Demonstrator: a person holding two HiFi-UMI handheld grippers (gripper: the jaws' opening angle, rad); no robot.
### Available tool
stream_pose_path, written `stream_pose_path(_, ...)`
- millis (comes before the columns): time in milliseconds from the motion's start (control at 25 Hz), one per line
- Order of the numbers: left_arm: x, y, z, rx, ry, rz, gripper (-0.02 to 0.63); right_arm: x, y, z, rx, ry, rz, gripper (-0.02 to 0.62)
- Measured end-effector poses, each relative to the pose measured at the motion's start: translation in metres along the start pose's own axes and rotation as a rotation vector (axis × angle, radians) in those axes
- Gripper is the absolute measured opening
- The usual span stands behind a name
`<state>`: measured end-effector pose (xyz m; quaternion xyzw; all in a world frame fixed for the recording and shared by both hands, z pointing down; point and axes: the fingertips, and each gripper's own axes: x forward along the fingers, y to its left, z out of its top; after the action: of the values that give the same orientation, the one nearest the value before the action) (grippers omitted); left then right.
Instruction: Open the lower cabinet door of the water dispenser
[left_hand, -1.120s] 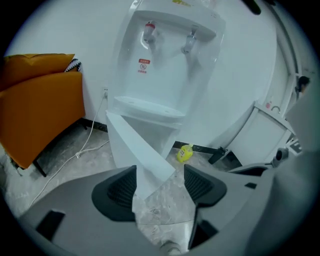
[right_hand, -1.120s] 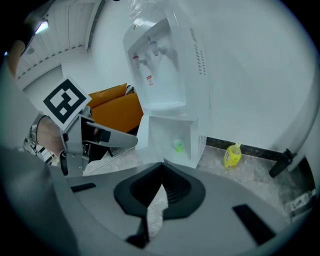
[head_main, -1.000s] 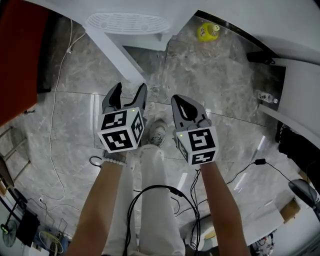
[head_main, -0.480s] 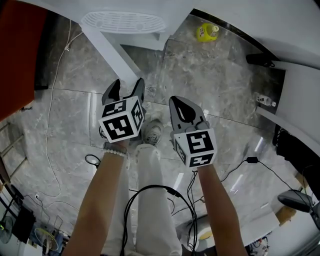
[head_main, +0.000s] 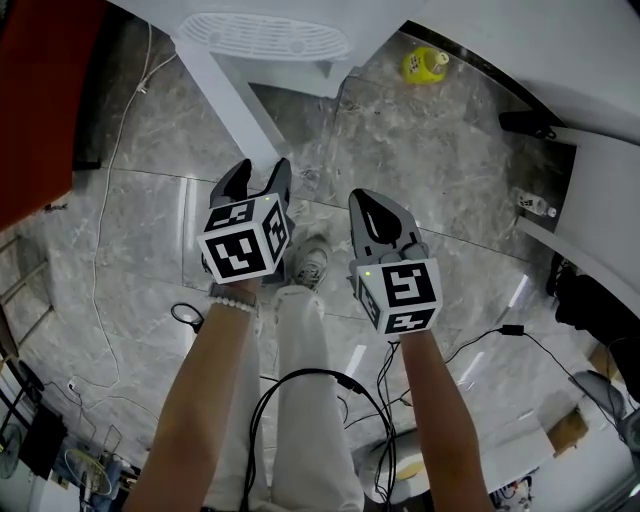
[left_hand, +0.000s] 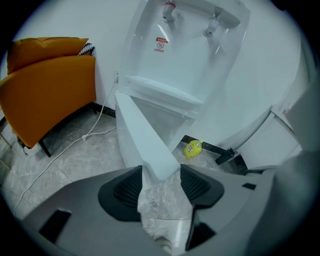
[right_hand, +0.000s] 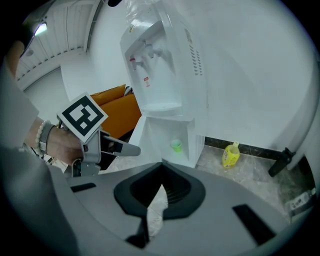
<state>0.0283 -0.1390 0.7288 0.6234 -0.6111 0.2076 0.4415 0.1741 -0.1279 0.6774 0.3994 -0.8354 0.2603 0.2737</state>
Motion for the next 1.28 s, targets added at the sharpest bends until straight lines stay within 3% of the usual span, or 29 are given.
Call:
stream_pose_path(360, -0.023, 0.032, -0.011, 0.053, 0.001, 0.015, 0.206, 0.006, 0.031, 0.002, -0.022, 0.010, 0.011, 0.003)
stream_pose_path(840, -0.051, 0.095, -0.021, 0.056, 0.000, 0.055, 0.183, 0.018, 0.078, 0.008, -0.054, 0.028, 0.021, 0.003)
stream_pose_path(1280, -0.076, 0.174, -0.010, 0.042, -0.059, 0.130, 0.166, 0.027, 0.109, 0.005, -0.095, 0.060, 0.028, 0.003)
